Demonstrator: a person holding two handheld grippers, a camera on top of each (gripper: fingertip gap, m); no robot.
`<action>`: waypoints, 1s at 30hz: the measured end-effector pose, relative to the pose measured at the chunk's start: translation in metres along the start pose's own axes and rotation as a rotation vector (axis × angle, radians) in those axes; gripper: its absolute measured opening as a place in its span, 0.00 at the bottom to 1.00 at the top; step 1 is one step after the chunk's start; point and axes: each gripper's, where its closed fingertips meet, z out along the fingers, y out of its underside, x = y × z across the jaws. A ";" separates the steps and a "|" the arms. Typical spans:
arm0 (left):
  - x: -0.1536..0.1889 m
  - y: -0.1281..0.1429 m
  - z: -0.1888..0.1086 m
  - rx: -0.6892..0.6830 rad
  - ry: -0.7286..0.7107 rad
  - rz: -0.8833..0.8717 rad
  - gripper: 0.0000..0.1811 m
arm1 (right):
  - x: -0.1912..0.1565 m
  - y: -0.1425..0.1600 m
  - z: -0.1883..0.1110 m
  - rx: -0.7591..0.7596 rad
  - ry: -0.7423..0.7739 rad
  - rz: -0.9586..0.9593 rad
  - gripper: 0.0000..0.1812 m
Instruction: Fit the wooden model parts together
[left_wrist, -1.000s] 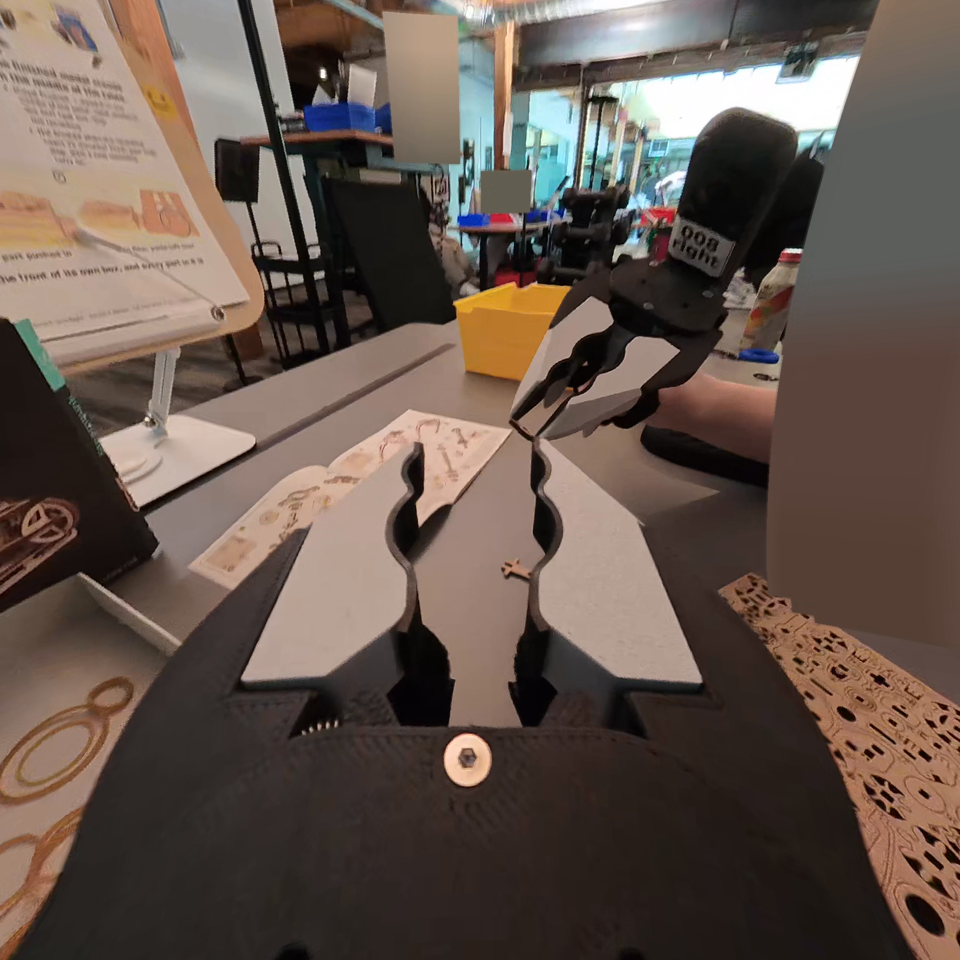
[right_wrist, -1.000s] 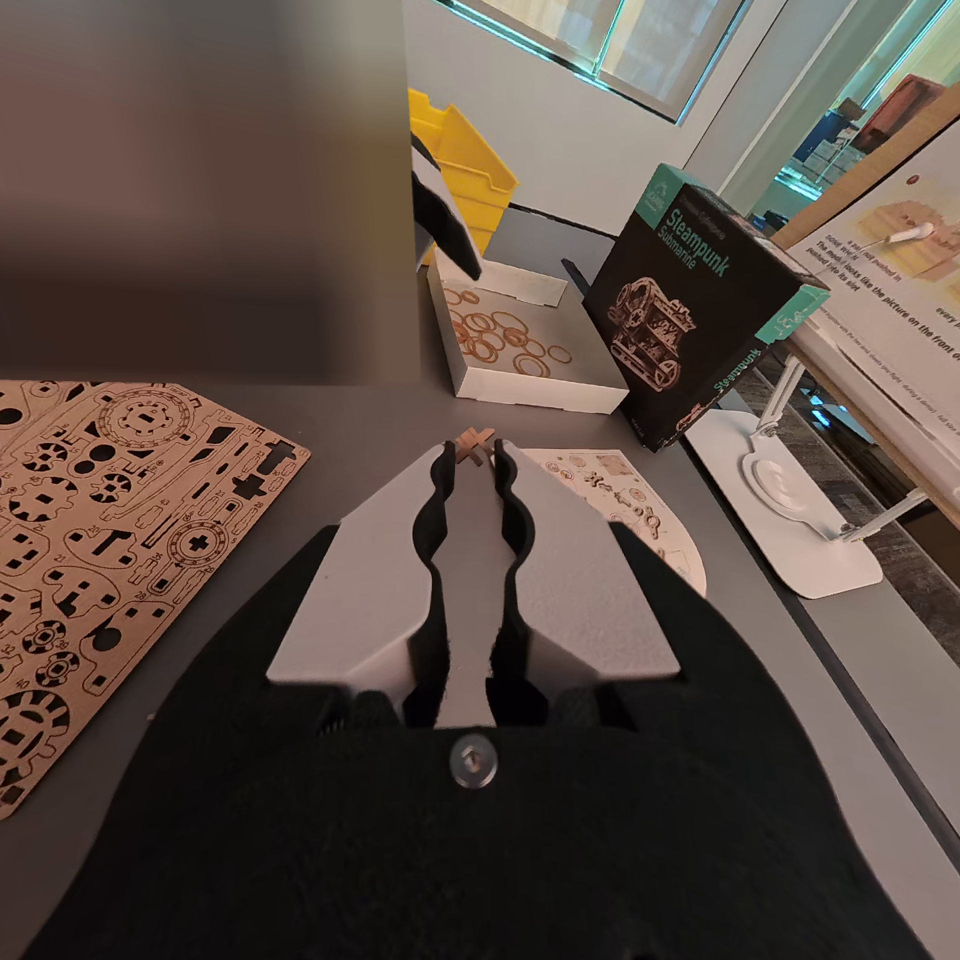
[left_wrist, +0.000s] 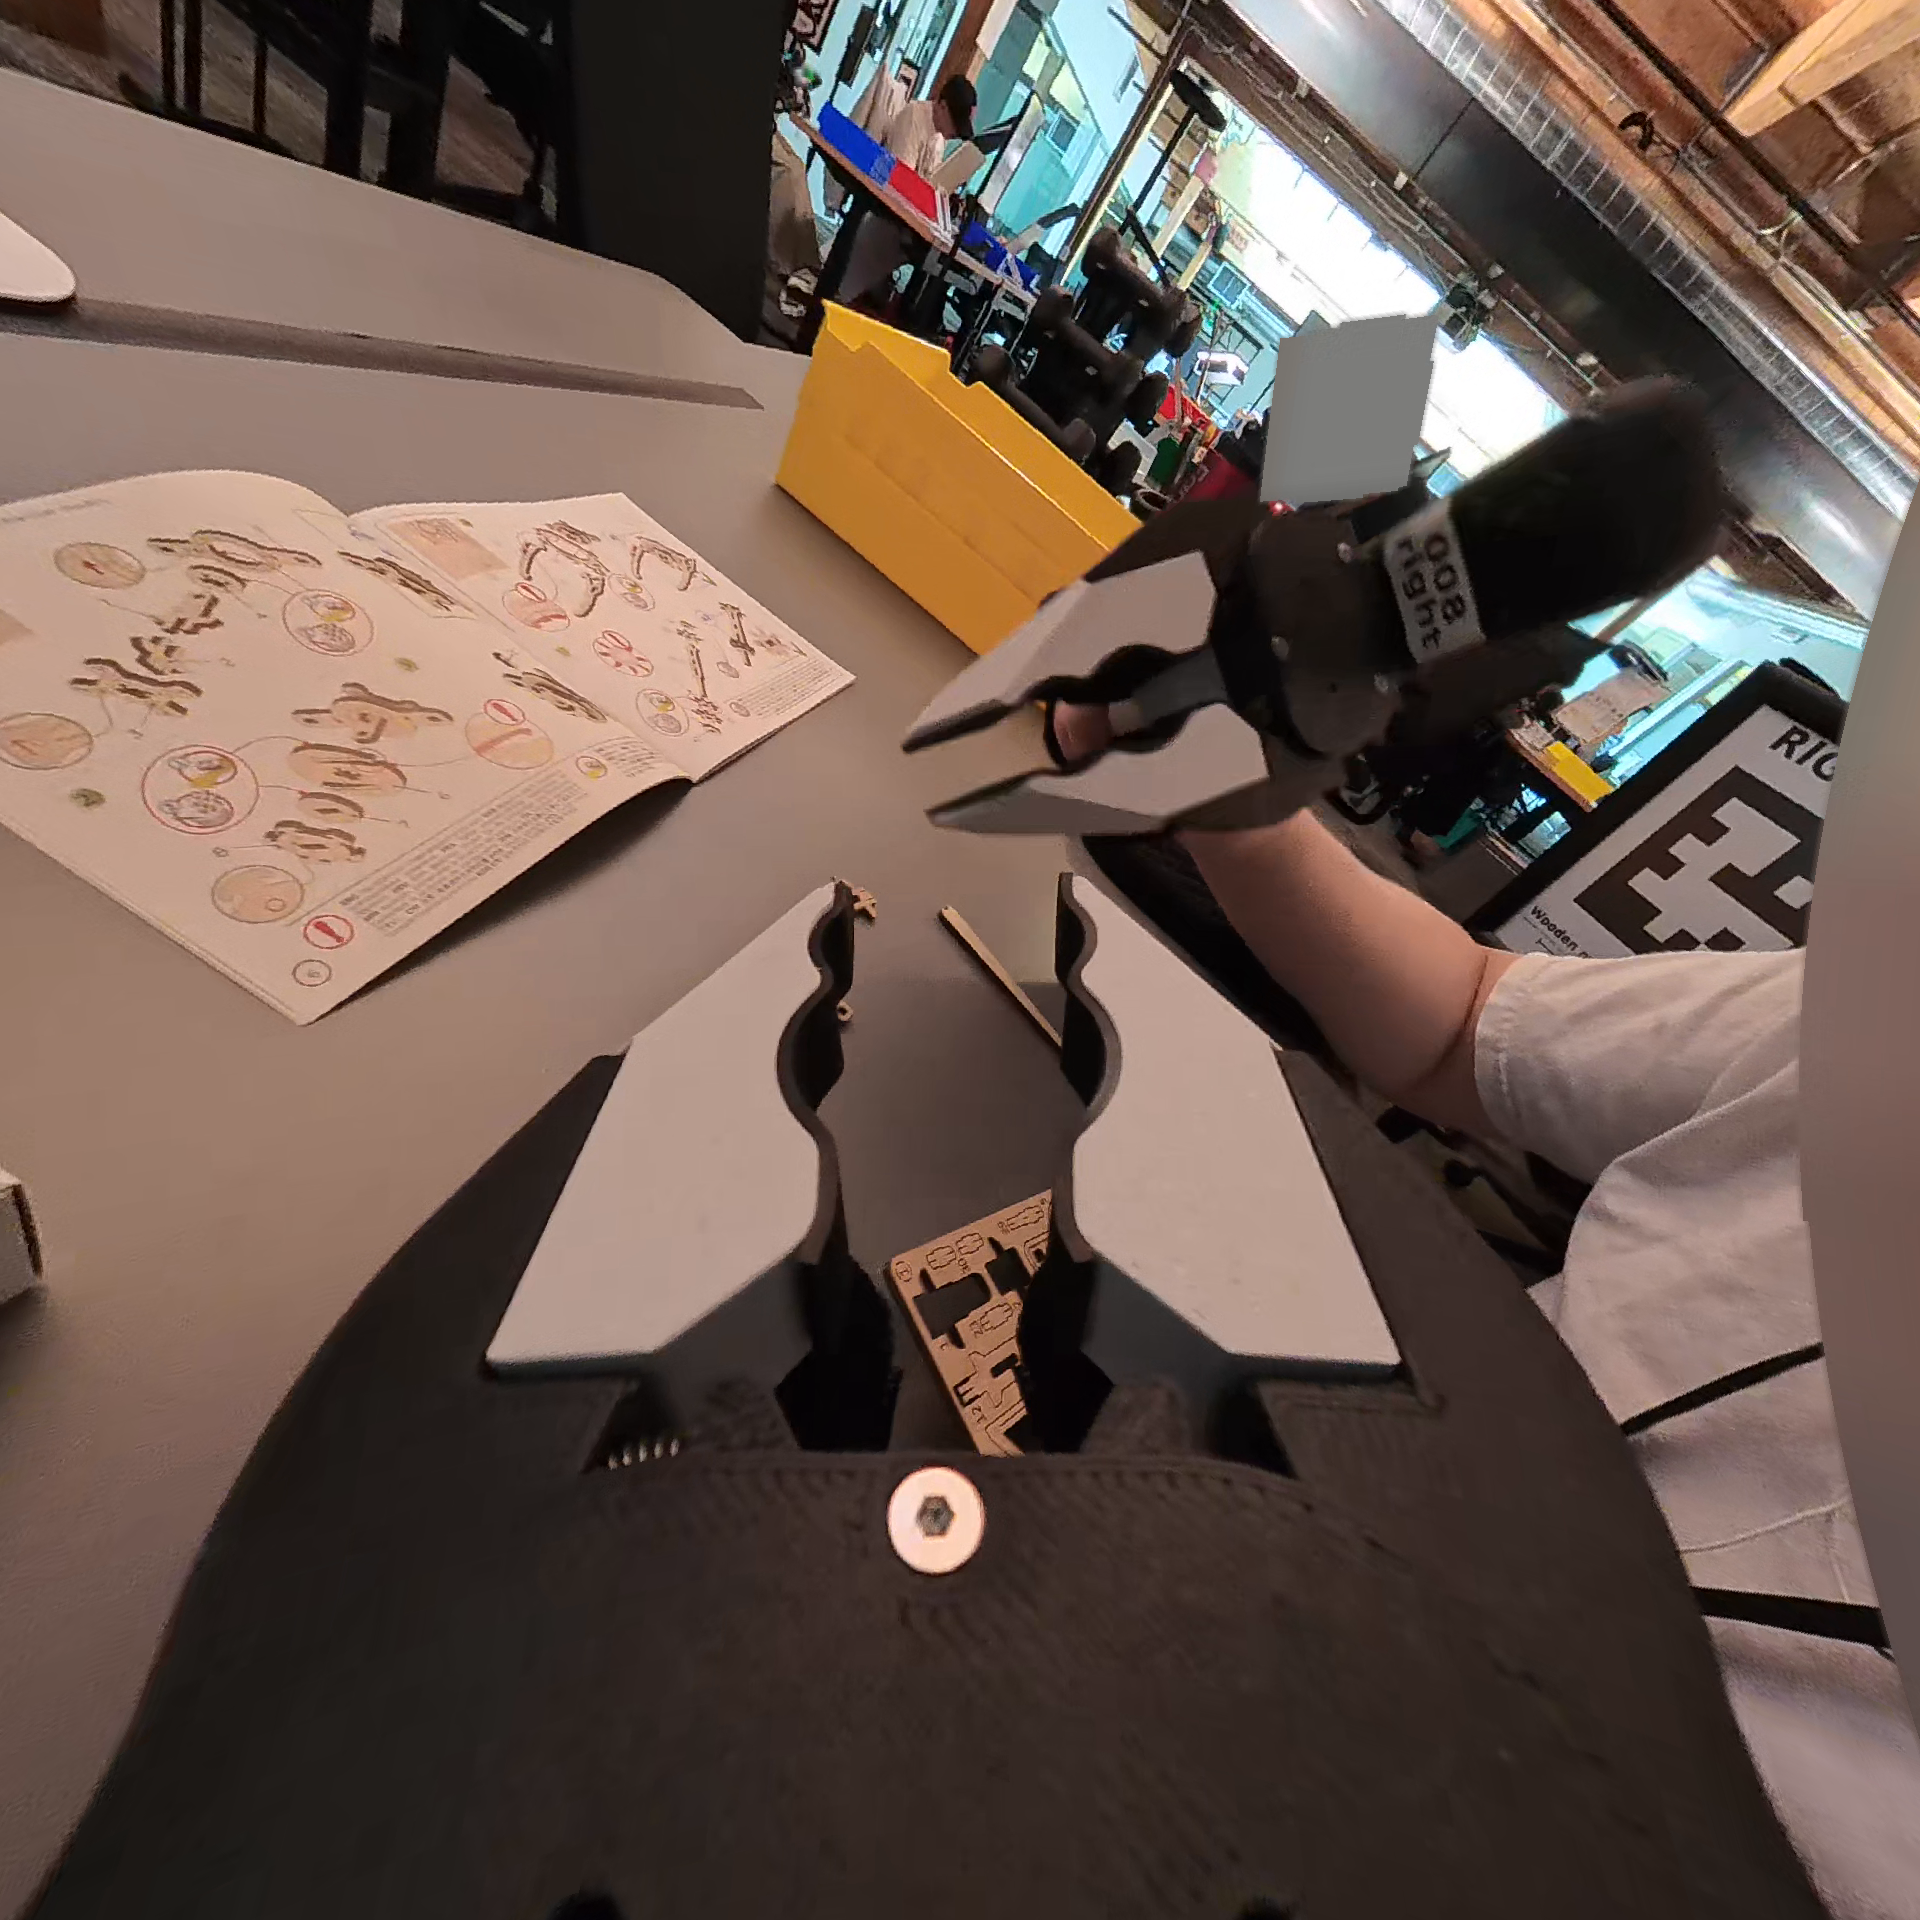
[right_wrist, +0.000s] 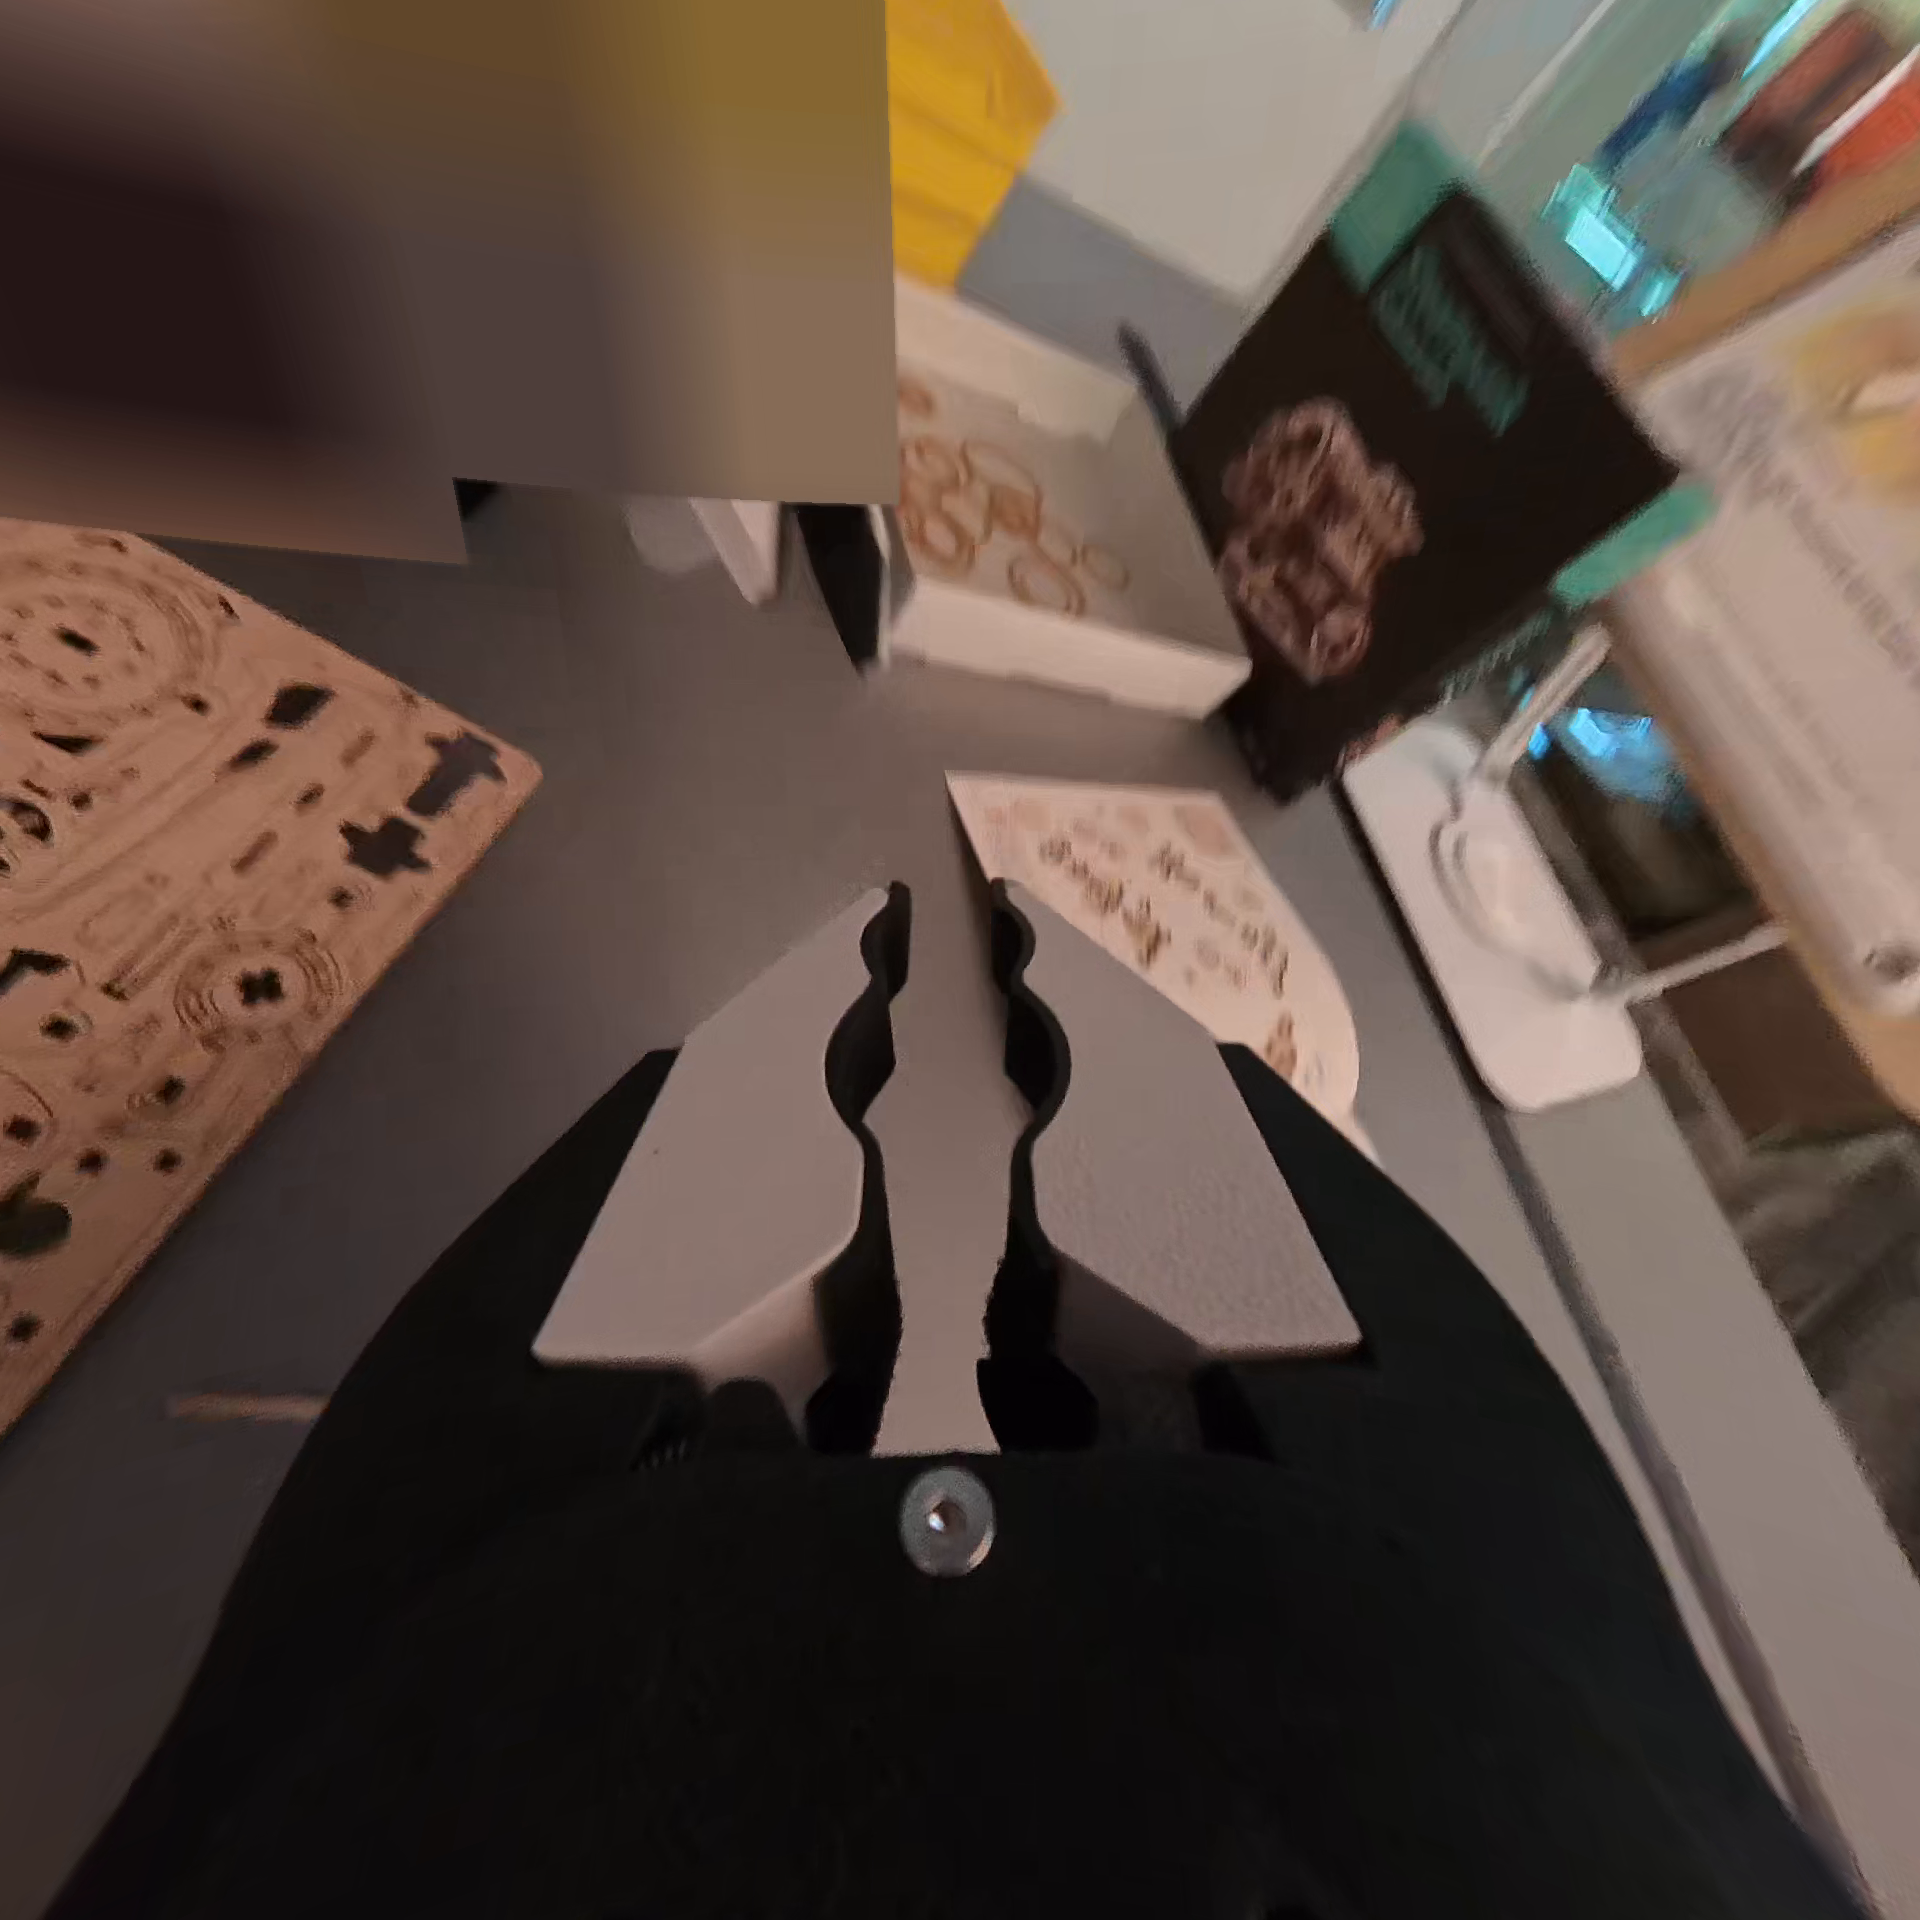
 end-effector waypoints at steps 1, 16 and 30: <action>-0.001 0.001 0.000 -0.002 0.000 -0.006 0.20 | 0.007 0.012 -0.002 -0.047 0.000 0.017 0.08; -0.001 0.013 0.005 -0.073 0.047 -0.062 0.20 | -0.029 0.102 -0.008 -0.396 -0.393 0.328 0.17; 0.001 0.018 0.008 -0.097 0.066 -0.077 0.20 | -0.039 0.100 -0.016 -0.381 -0.481 0.334 0.08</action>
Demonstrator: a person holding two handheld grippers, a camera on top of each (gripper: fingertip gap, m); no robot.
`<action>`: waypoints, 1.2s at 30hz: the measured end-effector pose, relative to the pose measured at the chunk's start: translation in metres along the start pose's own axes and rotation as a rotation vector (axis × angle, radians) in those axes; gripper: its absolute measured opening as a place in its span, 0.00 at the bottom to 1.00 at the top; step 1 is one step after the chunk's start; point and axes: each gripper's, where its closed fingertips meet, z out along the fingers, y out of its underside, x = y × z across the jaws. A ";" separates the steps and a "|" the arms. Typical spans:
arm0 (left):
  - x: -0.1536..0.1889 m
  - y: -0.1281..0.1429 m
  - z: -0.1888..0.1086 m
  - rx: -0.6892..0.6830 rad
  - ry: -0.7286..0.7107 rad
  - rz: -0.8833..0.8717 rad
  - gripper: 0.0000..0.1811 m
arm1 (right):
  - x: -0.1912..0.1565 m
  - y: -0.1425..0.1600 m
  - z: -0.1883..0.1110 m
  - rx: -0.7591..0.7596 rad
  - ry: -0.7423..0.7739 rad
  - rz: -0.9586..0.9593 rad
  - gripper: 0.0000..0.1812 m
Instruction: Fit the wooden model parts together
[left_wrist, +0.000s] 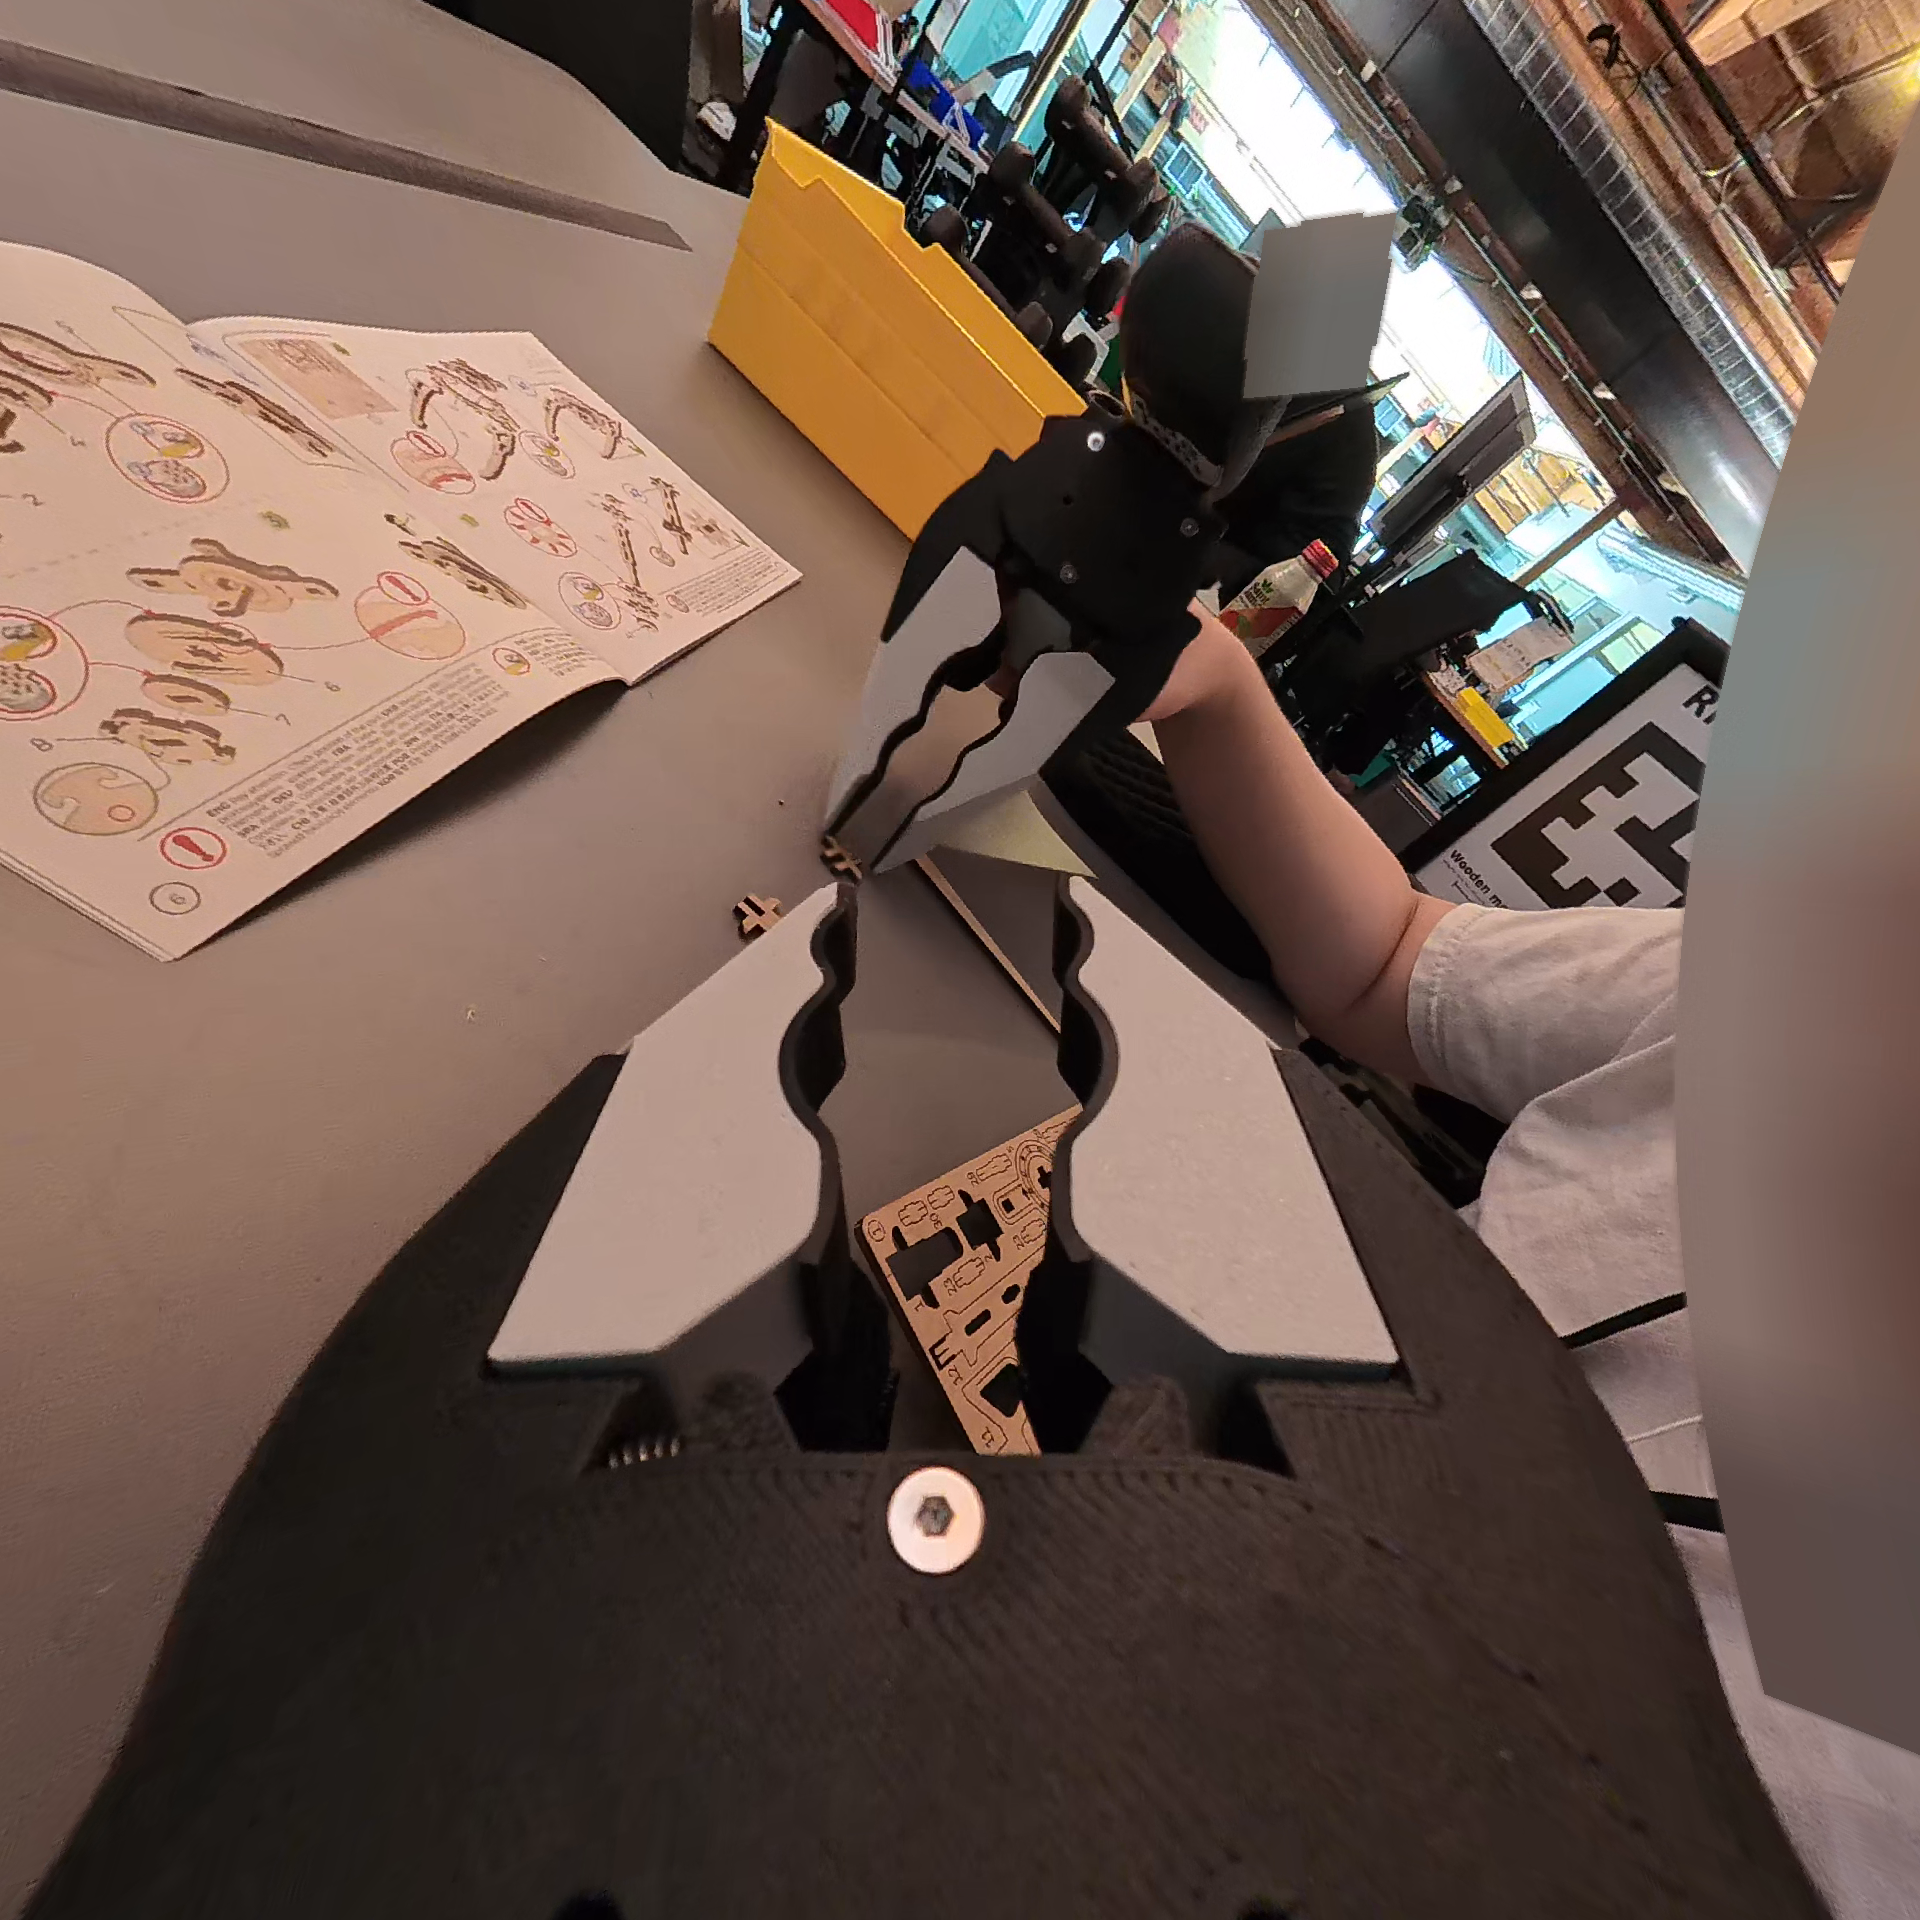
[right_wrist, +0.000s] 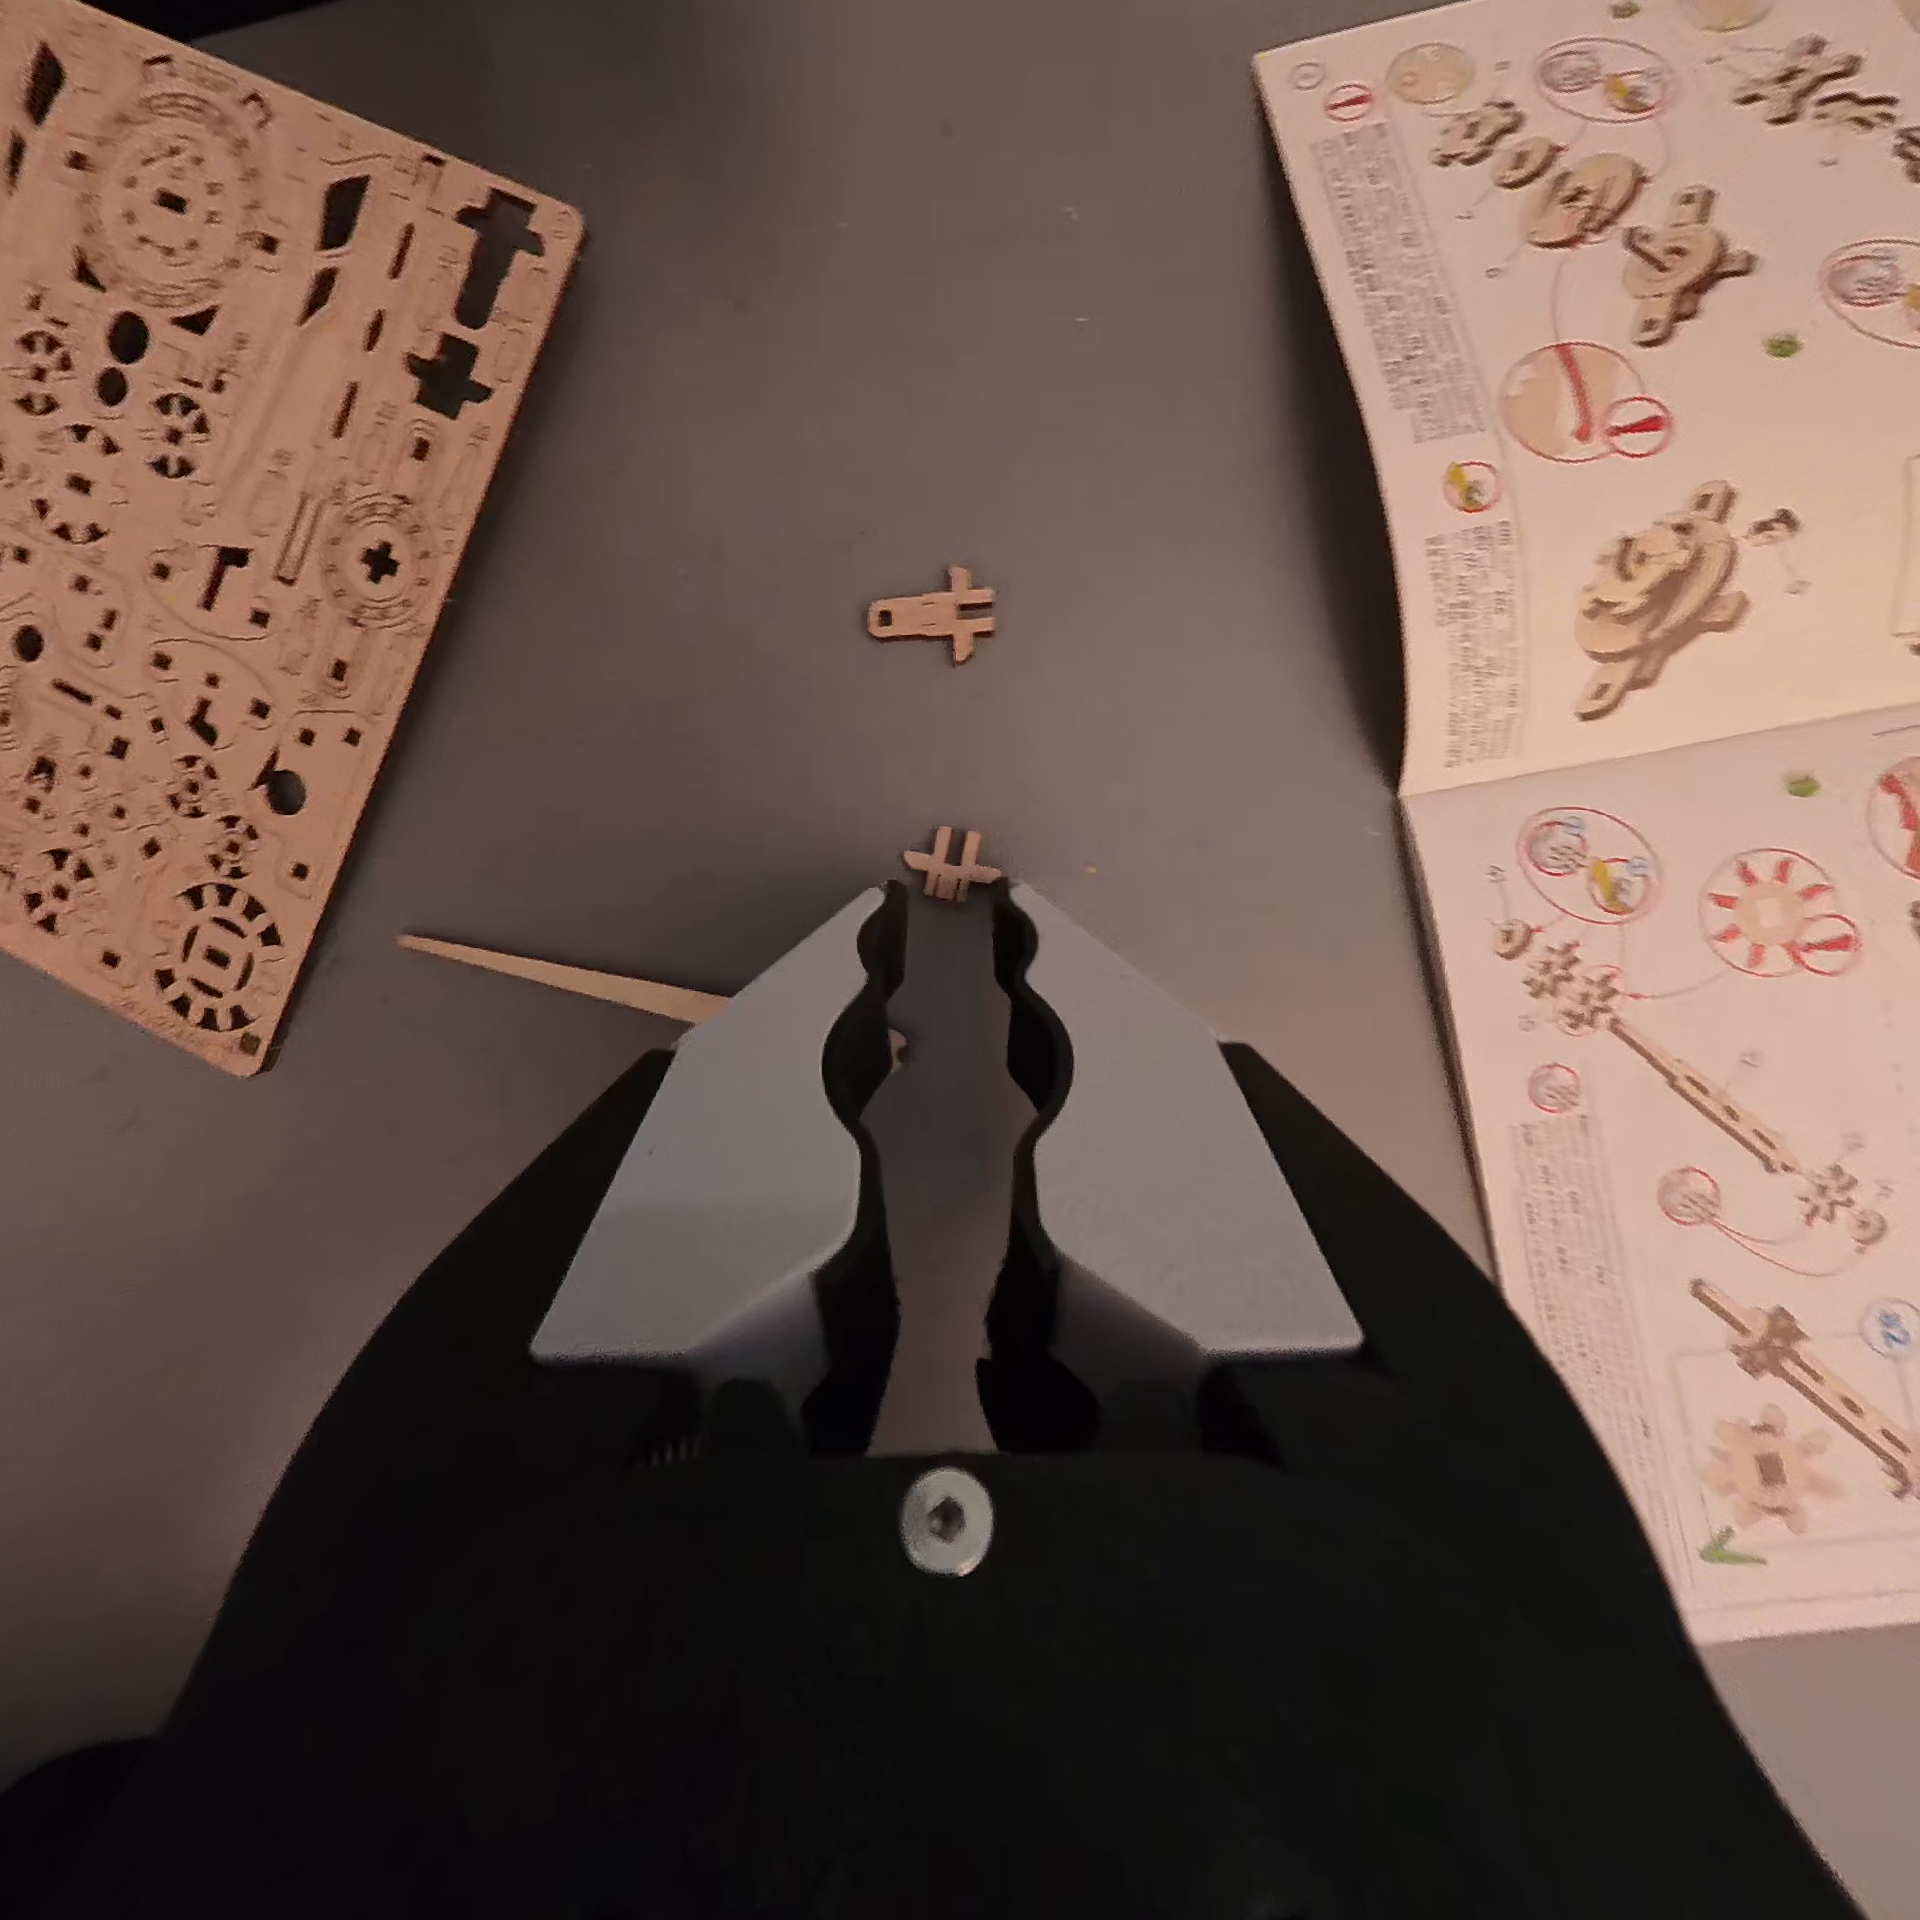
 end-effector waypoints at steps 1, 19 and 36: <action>0.000 0.000 0.000 -0.001 0.002 -0.002 0.20 | -0.001 0.000 0.000 -0.003 -0.004 -0.002 0.09; -0.002 0.000 -0.001 0.005 0.028 -0.050 0.19 | -0.007 -0.049 0.012 0.190 0.031 -0.057 0.17; -0.003 0.001 0.000 0.001 0.020 -0.052 0.19 | -0.004 -0.045 0.033 0.125 0.043 -0.013 0.13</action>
